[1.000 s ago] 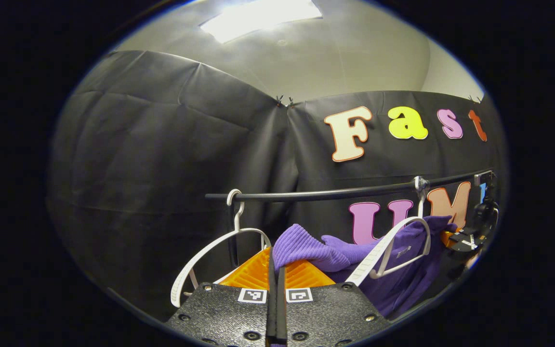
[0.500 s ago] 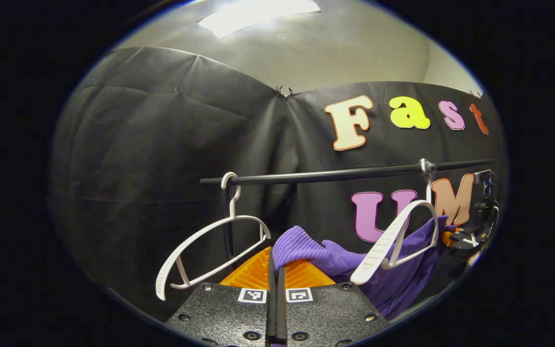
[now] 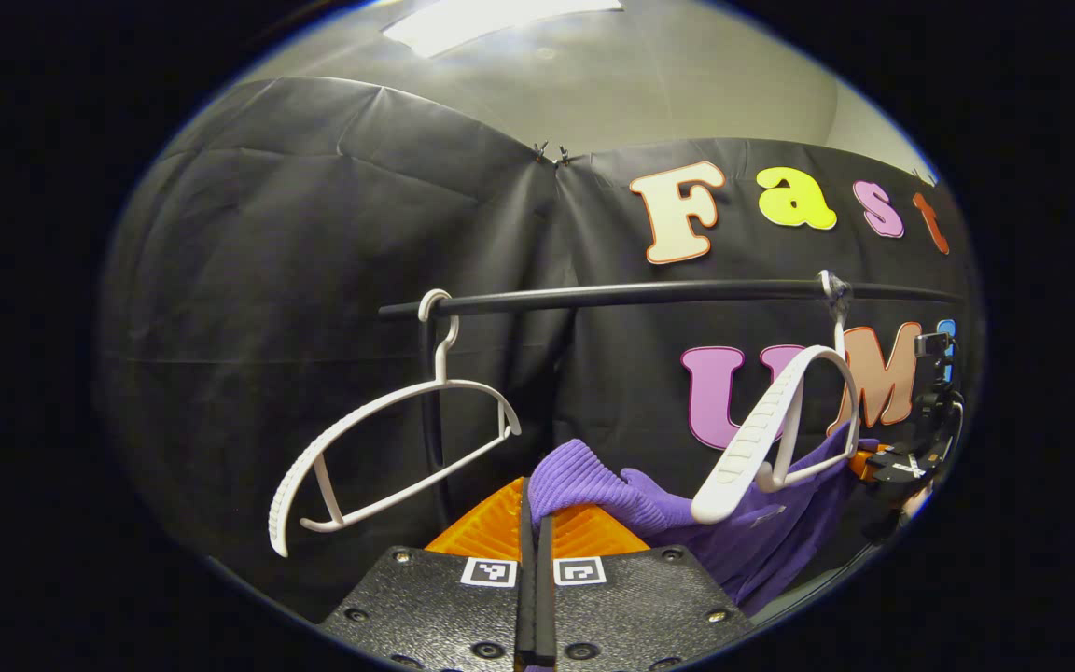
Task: Grasp the clothes on the hanger with both hands and then place them into the laundry hamper below.
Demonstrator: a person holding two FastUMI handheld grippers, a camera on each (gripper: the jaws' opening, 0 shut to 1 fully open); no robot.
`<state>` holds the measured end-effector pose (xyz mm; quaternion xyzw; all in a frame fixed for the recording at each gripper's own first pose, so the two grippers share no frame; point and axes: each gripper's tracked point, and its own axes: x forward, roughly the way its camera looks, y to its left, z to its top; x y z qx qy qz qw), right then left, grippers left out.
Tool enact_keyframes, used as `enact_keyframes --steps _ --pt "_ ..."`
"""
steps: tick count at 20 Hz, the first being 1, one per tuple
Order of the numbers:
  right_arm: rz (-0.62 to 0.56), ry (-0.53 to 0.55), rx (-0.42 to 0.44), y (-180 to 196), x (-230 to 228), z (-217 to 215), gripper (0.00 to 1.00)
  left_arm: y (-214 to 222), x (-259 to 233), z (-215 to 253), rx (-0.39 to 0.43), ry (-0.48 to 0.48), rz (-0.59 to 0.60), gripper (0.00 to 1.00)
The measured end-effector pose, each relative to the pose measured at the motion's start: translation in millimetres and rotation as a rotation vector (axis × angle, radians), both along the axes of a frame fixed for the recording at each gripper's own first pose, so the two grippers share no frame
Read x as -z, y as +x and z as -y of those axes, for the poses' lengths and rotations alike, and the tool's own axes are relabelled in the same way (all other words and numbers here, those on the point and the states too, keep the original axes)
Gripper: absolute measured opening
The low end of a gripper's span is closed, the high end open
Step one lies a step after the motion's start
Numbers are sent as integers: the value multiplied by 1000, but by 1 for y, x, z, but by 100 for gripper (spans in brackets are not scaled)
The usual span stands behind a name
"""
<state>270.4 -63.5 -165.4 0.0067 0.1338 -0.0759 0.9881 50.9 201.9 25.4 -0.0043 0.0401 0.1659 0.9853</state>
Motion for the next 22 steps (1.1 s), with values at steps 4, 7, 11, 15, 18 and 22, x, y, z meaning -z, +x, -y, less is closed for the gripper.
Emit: enact_keyframes --steps 4,7,11,15,18,22 --pt "-52 13 -7 -6 24 -2 0 4 16 6 18 -6 -36 0" --pt "-84 22 -20 -16 40 -10 0 5 35 12 30 -26 -70 1" --pt "-127 25 -51 -31 58 -23 0 4 57 21 55 -52 -105 1" --pt "-157 41 -76 -44 70 -35 0 2 75 32 76 -44 -126 0" --pt "-173 40 -96 -52 76 -44 1 -2 92 41 95 -54 -156 1" --pt "-187 45 -120 -60 79 -54 1 -6 113 53 113 -47 -195 0"
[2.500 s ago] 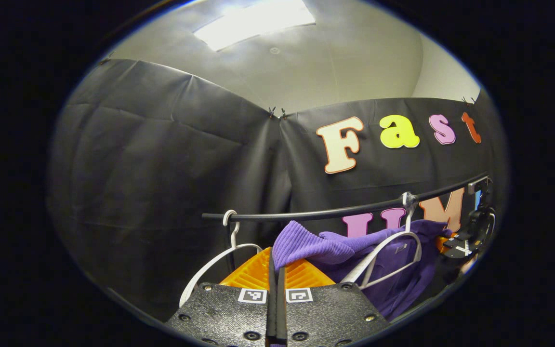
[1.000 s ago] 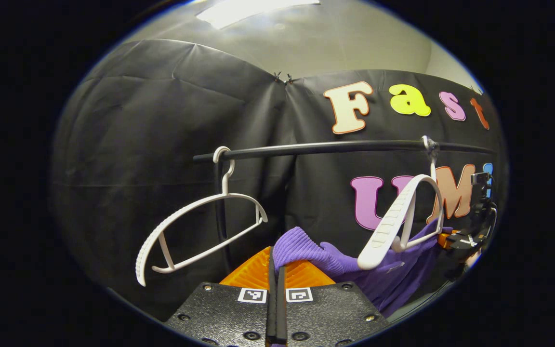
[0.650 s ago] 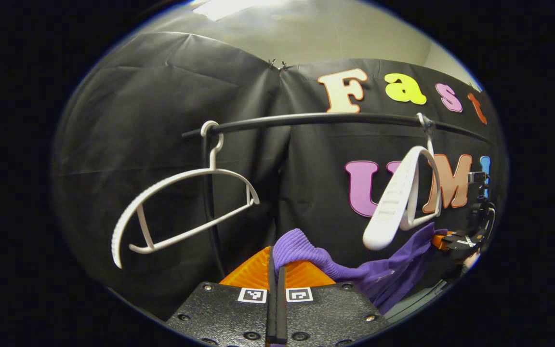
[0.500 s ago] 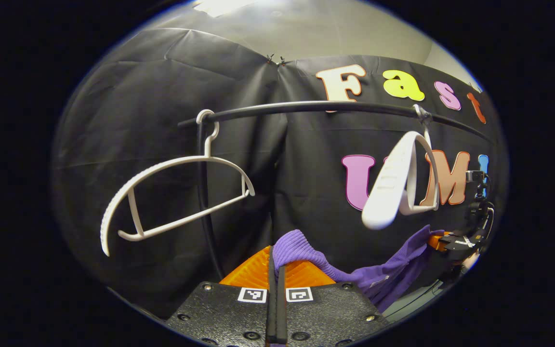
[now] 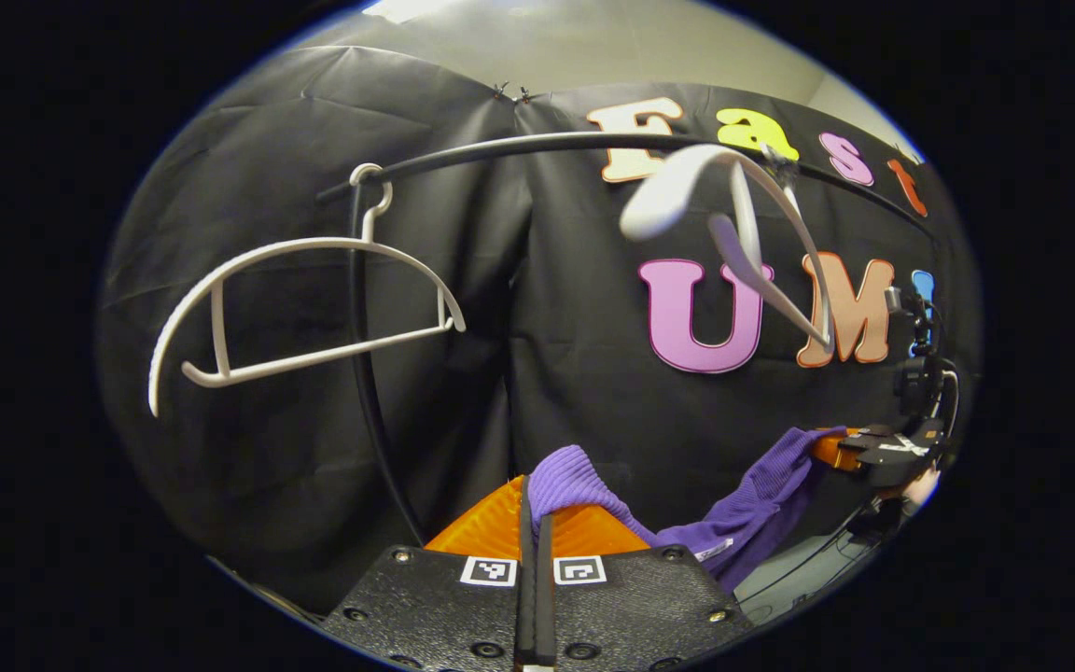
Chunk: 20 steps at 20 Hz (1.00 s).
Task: Grasp the clothes on the hanger with both hands and then place them into the laundry hamper below.
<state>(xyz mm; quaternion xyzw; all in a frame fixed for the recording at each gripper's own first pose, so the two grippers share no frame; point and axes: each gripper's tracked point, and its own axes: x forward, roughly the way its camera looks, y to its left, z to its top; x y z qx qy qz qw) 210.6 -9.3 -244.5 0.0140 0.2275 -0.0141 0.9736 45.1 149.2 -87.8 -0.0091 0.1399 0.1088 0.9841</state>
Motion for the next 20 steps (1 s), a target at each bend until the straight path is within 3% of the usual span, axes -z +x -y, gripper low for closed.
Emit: enact_keyframes --steps 6,20 --pt "-11 4 -42 -12 3 -17 0 -2 25 25 68 9 -48 0" --pt "-63 40 -166 -50 22 -62 0 22 80 135 375 -65 -145 0"
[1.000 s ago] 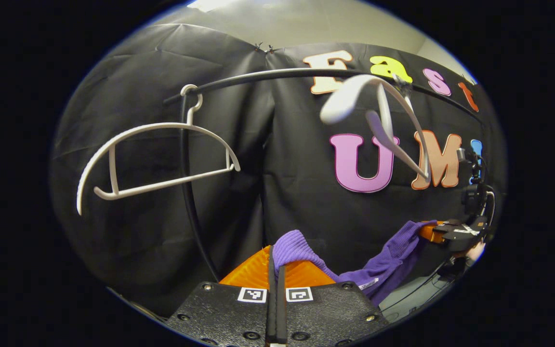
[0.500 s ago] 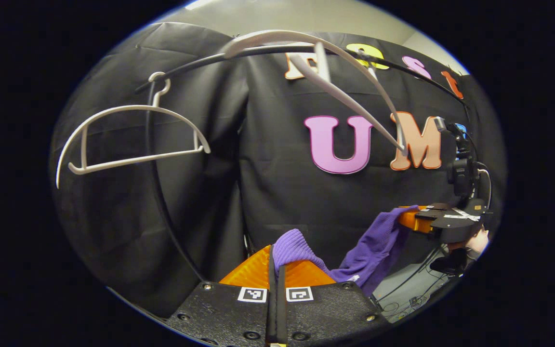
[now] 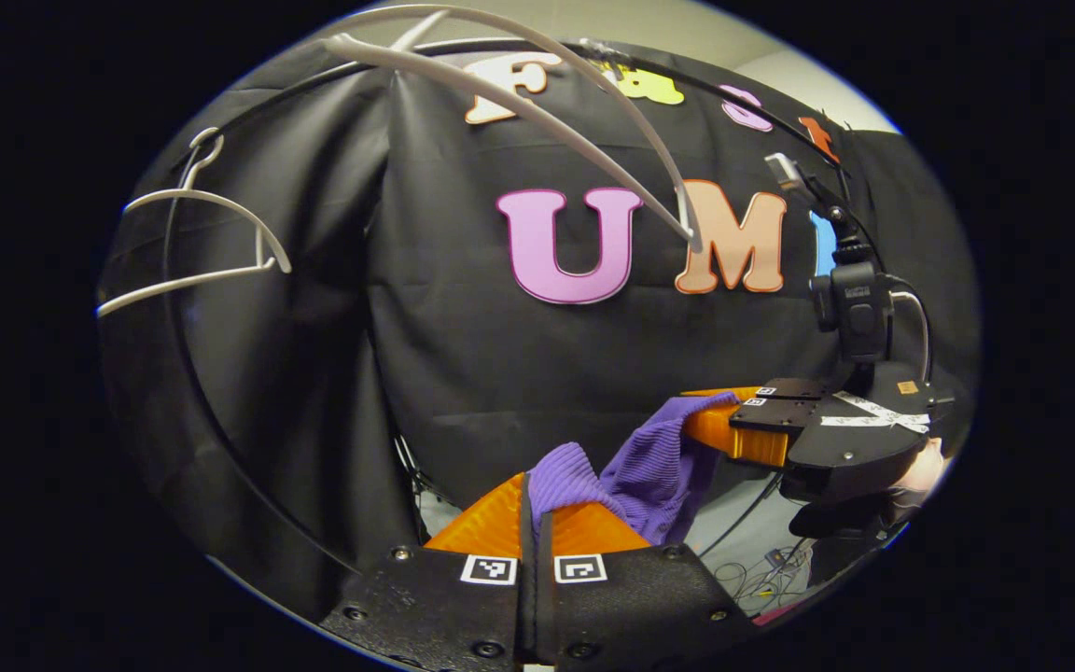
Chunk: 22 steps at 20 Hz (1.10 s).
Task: Grasp the clothes on the hanger with both hands and then place them into the laundry hamper below.
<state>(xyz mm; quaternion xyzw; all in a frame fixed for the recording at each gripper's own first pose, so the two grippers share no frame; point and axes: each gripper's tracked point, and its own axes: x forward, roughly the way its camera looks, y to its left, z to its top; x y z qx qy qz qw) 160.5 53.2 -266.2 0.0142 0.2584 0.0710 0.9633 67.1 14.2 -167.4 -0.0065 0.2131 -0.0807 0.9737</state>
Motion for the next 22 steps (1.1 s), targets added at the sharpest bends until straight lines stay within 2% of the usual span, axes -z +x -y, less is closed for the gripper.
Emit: enact_keyframes --steps 6,7,13,22 --pt "-80 -15 -5 -22 36 1 0 -4 40 18 25 -51 -126 1" --pt "-96 -17 -9 -26 42 1 2 -5 46 20 26 -50 -149 1" --pt "-194 -31 -17 -48 85 6 0 -9 76 27 36 -57 -261 1" --pt "-329 -21 -16 -80 123 7 0 -22 107 33 2 -55 -445 1"
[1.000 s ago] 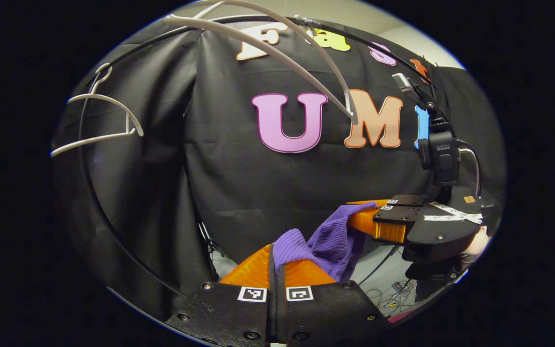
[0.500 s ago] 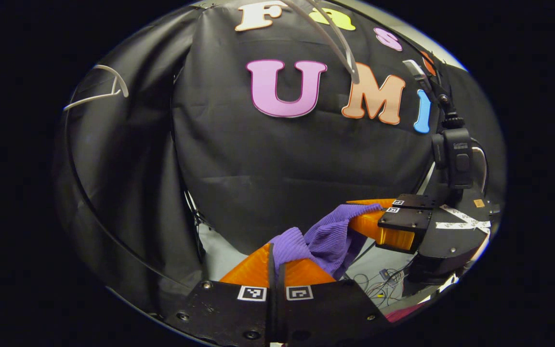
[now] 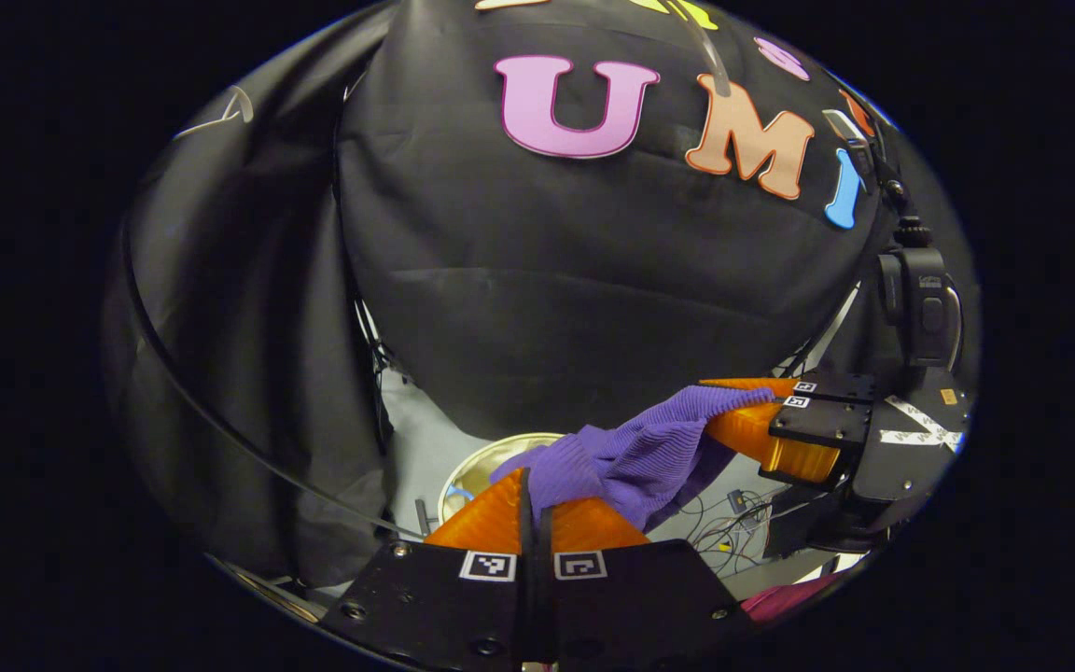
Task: Grasp the clothes on the hanger with both hands and then place them into the laundry hamper below.
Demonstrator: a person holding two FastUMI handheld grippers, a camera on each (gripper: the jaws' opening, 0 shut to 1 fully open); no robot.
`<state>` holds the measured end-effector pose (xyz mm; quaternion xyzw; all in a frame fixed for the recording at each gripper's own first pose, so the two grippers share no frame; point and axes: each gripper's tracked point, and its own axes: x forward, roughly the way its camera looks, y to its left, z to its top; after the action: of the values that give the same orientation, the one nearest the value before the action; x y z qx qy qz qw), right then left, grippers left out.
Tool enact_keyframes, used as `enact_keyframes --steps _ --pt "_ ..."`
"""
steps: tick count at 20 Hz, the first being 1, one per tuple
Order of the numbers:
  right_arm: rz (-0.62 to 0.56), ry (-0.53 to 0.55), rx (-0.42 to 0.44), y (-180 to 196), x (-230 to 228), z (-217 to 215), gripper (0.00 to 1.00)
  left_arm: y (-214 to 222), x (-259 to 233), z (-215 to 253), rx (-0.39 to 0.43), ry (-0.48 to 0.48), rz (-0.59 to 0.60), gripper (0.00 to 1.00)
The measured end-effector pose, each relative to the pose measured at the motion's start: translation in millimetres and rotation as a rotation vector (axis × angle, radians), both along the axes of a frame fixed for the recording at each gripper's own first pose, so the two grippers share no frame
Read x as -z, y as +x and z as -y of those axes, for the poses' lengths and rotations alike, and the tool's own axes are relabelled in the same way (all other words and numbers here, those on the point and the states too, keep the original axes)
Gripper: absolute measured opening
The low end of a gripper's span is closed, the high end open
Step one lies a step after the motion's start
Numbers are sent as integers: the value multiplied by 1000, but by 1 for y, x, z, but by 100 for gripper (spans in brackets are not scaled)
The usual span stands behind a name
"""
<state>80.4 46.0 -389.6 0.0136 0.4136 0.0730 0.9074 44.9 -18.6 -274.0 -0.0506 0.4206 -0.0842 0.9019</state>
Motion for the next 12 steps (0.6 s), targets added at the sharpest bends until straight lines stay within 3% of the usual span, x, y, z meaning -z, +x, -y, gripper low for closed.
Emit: enact_keyframes --steps 12 --pt "-167 -11 -18 -33 37 -6 1 -15 20 0 -70 11 -193 1"
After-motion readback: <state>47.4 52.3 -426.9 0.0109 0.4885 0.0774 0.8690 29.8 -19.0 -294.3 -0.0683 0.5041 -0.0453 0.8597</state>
